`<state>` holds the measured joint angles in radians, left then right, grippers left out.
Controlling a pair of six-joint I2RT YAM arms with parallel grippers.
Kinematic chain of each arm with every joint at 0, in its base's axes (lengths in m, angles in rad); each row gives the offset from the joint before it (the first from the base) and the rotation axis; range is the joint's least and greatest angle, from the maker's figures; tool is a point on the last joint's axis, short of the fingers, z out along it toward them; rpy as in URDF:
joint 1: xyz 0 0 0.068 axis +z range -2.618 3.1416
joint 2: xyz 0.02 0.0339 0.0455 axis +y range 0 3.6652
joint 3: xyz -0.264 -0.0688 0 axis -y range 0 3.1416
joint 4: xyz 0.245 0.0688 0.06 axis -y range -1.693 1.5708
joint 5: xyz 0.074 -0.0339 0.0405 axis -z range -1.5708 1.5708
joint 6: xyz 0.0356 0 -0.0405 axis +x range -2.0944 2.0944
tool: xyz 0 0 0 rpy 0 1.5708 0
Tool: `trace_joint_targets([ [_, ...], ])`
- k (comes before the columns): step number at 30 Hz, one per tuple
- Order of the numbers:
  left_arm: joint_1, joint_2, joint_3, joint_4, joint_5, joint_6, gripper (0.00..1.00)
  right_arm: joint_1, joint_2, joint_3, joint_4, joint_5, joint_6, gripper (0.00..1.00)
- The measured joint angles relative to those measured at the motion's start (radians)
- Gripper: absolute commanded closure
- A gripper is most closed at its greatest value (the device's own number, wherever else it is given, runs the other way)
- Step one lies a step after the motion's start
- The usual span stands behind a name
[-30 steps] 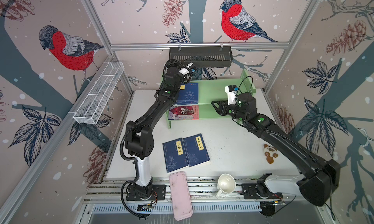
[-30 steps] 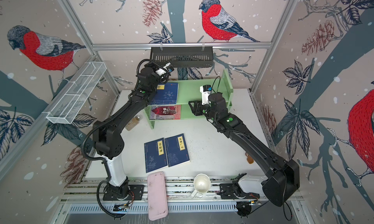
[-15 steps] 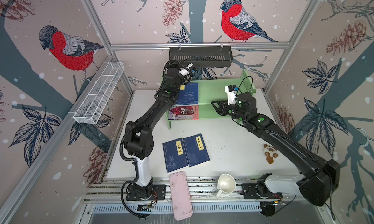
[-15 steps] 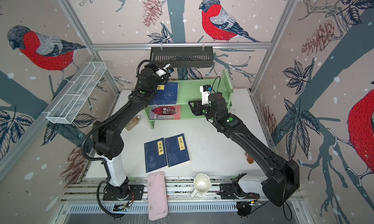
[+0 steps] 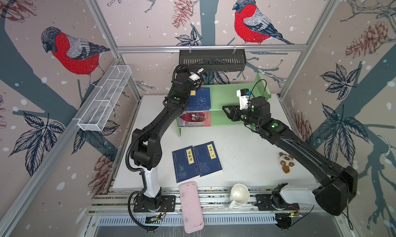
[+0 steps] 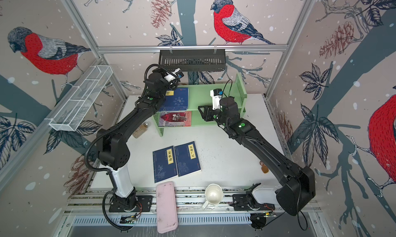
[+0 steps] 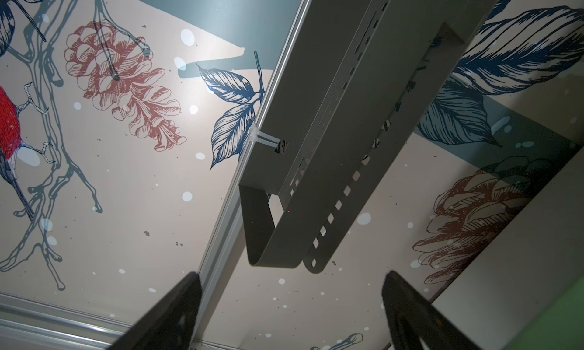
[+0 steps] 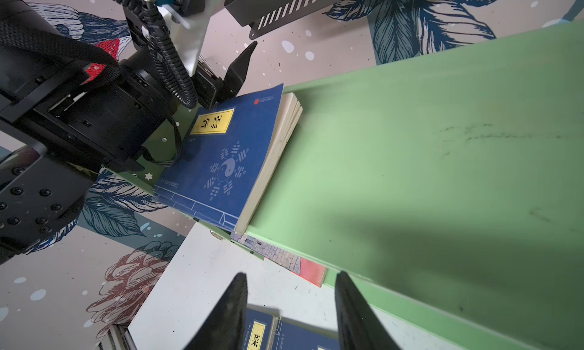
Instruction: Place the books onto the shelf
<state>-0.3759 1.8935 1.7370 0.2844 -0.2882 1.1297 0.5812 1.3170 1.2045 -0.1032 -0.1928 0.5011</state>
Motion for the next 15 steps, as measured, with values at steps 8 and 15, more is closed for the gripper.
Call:
trace_joint_targets([
  [8, 0.0, -0.008, -0.007, 0.0, 0.0, 0.001, 0.1, 0.0, 0.032, 0.021, 0.01, -0.019, 0.001, 0.53],
  [15, 0.0, -0.018, -0.016, 0.0, -0.001, 0.001, 0.1, -0.005, 0.058, 0.045, 0.021, -0.045, 0.002, 0.53],
])
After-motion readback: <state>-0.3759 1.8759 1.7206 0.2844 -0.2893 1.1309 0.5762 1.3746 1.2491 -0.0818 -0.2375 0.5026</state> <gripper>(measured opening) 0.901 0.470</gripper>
